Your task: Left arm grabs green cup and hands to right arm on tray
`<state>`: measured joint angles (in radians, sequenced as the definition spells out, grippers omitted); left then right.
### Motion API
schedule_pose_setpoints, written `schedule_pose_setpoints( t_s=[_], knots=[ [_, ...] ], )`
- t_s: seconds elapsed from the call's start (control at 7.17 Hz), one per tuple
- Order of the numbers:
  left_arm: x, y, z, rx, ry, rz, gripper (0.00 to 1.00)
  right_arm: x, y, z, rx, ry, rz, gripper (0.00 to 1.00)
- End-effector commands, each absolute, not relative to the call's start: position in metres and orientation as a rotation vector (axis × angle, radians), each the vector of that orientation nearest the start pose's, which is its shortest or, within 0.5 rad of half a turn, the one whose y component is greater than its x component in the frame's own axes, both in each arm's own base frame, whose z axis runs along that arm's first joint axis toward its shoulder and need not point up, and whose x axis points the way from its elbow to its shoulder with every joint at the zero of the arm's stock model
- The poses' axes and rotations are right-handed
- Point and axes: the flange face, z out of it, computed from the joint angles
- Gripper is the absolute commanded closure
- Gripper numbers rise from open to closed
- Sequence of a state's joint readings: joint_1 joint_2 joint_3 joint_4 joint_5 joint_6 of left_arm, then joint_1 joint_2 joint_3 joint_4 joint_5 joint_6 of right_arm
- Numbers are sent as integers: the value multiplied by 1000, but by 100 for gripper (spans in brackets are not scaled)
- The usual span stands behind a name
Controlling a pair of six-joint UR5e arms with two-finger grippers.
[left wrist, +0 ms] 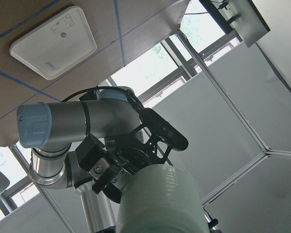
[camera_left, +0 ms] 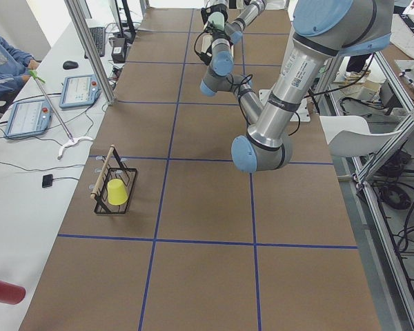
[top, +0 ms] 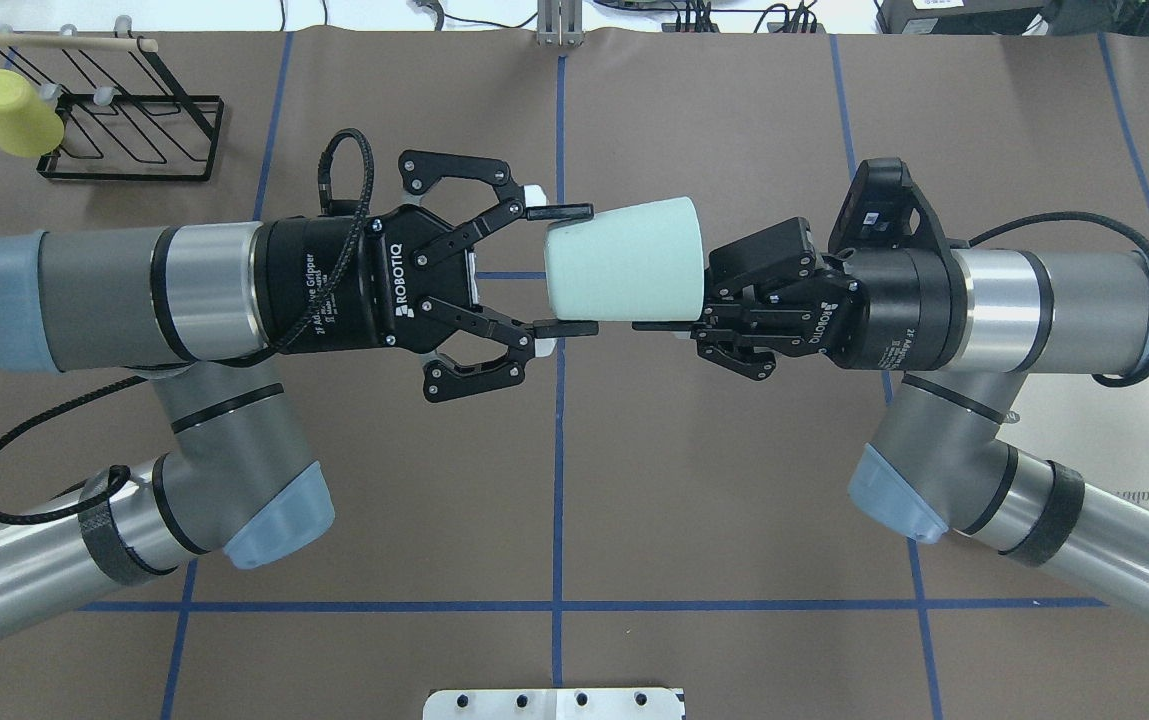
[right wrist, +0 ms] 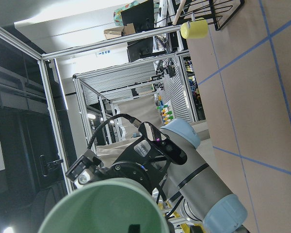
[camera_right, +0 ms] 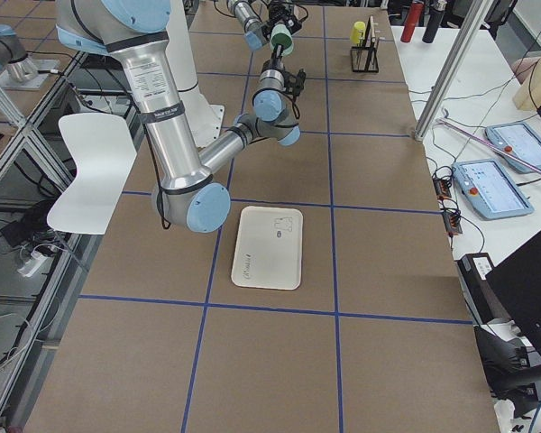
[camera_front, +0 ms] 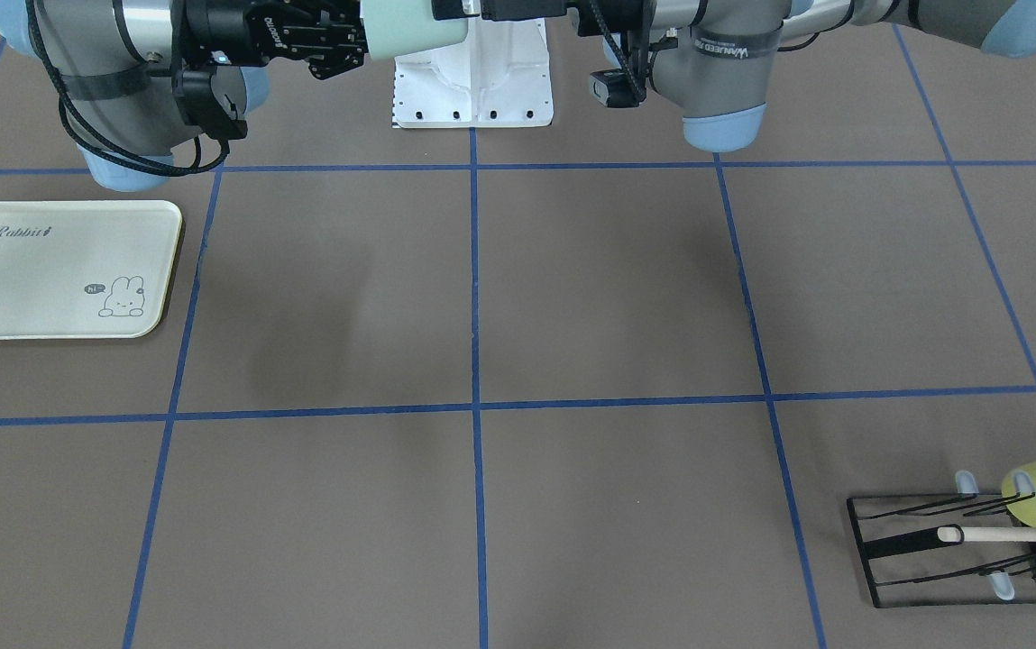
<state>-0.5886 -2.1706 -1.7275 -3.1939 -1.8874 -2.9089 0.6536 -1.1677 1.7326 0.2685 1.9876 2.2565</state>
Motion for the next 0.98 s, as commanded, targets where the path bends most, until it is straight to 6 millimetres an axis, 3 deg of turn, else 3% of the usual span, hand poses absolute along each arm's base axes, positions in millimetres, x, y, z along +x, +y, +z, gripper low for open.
schedule_pose_setpoints(
  t_s=[0.0,0.14,0.28,0.84],
  knots=[
    [377,-374,105,-1018,2180,-565,72,-325,-367,216,-217,-2345,149,100],
    [376,-374,106,-1011,2182,-562,23,-324,-367,218,-216,-2344,151,100],
    [375,-374,106,-1009,2182,-564,0,-322,-365,221,-213,-2355,143,100],
    [362,-384,109,-939,2206,-573,0,-307,-365,249,-199,-2333,184,100]
  ],
)
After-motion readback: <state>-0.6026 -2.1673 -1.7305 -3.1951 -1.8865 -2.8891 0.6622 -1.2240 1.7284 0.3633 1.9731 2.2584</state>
